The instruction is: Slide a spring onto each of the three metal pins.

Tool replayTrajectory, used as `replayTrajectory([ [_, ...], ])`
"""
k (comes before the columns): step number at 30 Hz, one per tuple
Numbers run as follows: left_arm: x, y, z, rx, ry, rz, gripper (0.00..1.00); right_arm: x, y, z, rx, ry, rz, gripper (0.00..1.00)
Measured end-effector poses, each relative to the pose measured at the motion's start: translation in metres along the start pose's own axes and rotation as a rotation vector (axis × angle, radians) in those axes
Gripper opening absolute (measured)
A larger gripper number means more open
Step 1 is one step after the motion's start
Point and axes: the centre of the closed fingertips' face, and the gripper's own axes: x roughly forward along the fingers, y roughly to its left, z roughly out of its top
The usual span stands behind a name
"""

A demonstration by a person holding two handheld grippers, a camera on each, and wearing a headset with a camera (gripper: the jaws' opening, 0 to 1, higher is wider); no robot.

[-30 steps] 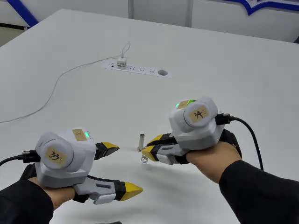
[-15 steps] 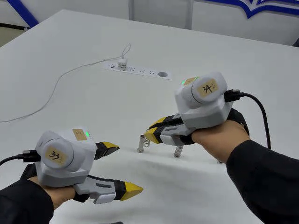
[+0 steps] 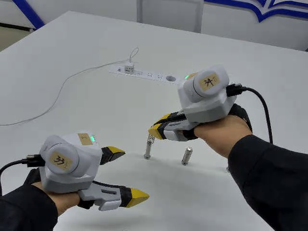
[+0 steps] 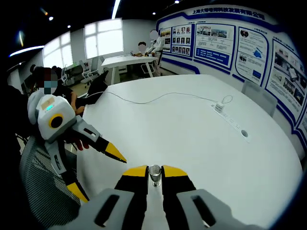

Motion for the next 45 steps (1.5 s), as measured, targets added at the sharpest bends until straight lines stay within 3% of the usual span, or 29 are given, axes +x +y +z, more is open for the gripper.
replayTrajectory([
  [22, -0.001, 0.001, -0.002, -0.008, 0.006, 0.004, 0.71, 0.012, -0.003, -0.009, 0.013, 0.029, 0.013, 0.12],
  [45, -0.001, 0.002, -0.002, -0.015, 0.008, 0.005, 0.71, 0.039, -0.002, -0.037, 0.008, 0.092, 0.019, 0.12],
])
